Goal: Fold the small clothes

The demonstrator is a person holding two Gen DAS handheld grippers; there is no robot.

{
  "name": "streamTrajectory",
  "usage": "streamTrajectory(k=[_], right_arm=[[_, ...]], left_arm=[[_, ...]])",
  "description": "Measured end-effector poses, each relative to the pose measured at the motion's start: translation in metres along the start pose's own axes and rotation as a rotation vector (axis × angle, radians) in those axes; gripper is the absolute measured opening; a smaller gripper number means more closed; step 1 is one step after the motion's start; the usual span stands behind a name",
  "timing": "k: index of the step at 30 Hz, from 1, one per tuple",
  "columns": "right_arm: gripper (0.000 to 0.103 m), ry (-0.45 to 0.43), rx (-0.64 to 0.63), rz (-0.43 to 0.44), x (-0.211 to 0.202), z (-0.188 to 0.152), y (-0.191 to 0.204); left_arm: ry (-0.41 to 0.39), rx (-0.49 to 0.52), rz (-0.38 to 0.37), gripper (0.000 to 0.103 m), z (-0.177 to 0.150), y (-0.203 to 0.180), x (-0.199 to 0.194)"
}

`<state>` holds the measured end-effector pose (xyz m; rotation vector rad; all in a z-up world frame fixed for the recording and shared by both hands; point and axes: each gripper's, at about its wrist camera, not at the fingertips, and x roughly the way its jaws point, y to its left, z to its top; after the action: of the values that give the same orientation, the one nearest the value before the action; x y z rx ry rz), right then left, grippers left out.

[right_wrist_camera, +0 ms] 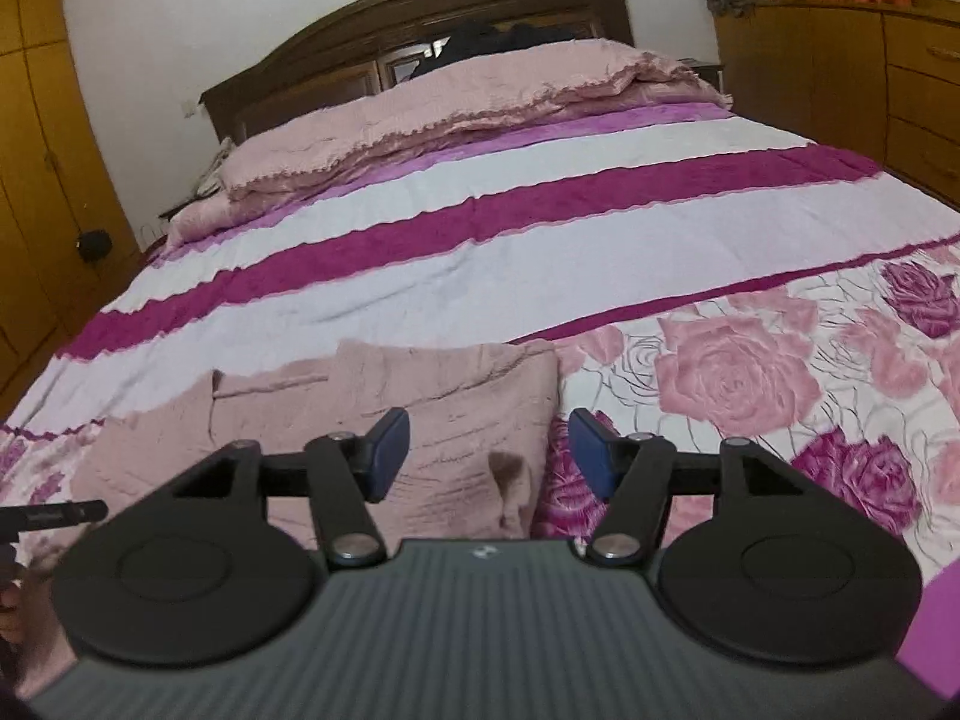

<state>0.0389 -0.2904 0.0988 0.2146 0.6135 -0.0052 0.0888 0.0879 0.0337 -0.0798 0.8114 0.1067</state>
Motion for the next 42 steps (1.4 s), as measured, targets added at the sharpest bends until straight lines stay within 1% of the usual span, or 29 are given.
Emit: streamTrajectory(k=[4, 6, 7, 9, 11, 13, 15, 18, 21, 22, 23, 24, 26, 28, 29, 31, 33, 34, 37, 38, 42], right_arm=[[0.059, 0.130, -0.044, -0.044, 0.034, -0.001, 0.005], [0.021, 0.167, -0.064, -0.045, 0.039, -0.006, 0.009], [0.010, 0.169, -0.067, -0.046, 0.037, -0.008, 0.010], [0.009, 0.109, -0.086, -0.031, 0.023, -0.008, 0.015], [0.009, 0.023, -0.127, -0.031, 0.005, -0.004, 0.022], [0.009, -0.061, -0.148, -0.042, -0.006, 0.002, 0.026], [0.009, -0.092, -0.164, -0.076, -0.001, 0.004, 0.026], [0.009, -0.027, -0.135, -0.097, 0.027, -0.001, 0.016], [0.010, 0.082, -0.123, -0.133, 0.063, -0.017, 0.003], [0.013, 0.105, -0.100, -0.132, 0.070, -0.022, -0.002], [0.014, 0.098, -0.081, -0.129, 0.070, -0.024, -0.004], [0.016, 0.094, -0.062, -0.130, 0.067, -0.022, -0.006], [0.027, 0.094, -0.030, -0.127, 0.059, -0.016, -0.007], [0.033, 0.085, -0.014, -0.093, 0.043, -0.011, -0.009], [0.035, 0.077, -0.012, -0.079, 0.035, -0.010, -0.008], [0.036, 0.059, -0.015, -0.051, 0.014, -0.008, -0.006], [0.037, 0.050, -0.026, -0.017, -0.002, -0.009, -0.002], [0.039, 0.048, -0.036, 0.002, -0.012, -0.010, 0.002], [0.054, 0.039, -0.063, 0.060, -0.037, -0.014, 0.014], [0.057, 0.038, -0.077, 0.081, -0.045, -0.017, 0.019], [0.058, 0.072, -0.171, 0.166, -0.074, -0.034, 0.041]], left_arm=[[-0.002, -0.008, 0.005, 0.067, 0.000, -0.001, 0.000], [-0.005, -0.006, 0.005, 0.067, -0.001, -0.001, -0.001], [-0.007, -0.005, 0.004, 0.067, -0.001, -0.001, -0.001], [-0.014, -0.007, 0.001, 0.067, -0.002, 0.000, -0.001], [-0.029, -0.014, 0.000, 0.067, -0.003, 0.000, -0.002], [-0.045, -0.025, 0.005, 0.067, -0.004, 0.001, 0.000], [-0.053, -0.041, 0.016, 0.067, -0.005, 0.001, 0.003], [-0.062, -0.055, 0.020, 0.068, -0.005, 0.002, 0.007], [-0.063, -0.048, 0.026, 0.071, -0.005, 0.002, 0.011], [-0.061, -0.047, 0.024, 0.071, -0.004, 0.003, 0.011], [-0.058, -0.045, 0.021, 0.071, -0.004, 0.003, 0.010], [-0.055, -0.041, 0.019, 0.071, -0.003, 0.004, 0.010], [-0.048, -0.025, 0.022, 0.071, -0.002, 0.006, 0.005], [-0.050, -0.004, 0.031, 0.071, 0.000, 0.007, -0.005], [-0.056, 0.009, 0.036, 0.071, 0.000, 0.007, -0.011], [-0.071, 0.038, 0.029, 0.071, 0.000, 0.009, -0.029], [-0.071, 0.064, 0.017, 0.071, -0.001, 0.010, -0.046], [-0.070, 0.081, 0.012, 0.071, -0.003, 0.010, -0.056], [-0.072, 0.130, 0.006, 0.071, -0.012, 0.010, -0.086], [-0.069, 0.146, 0.001, 0.071, -0.017, 0.009, -0.096], [-0.046, 0.192, -0.046, 0.071, -0.041, 0.015, -0.135]])
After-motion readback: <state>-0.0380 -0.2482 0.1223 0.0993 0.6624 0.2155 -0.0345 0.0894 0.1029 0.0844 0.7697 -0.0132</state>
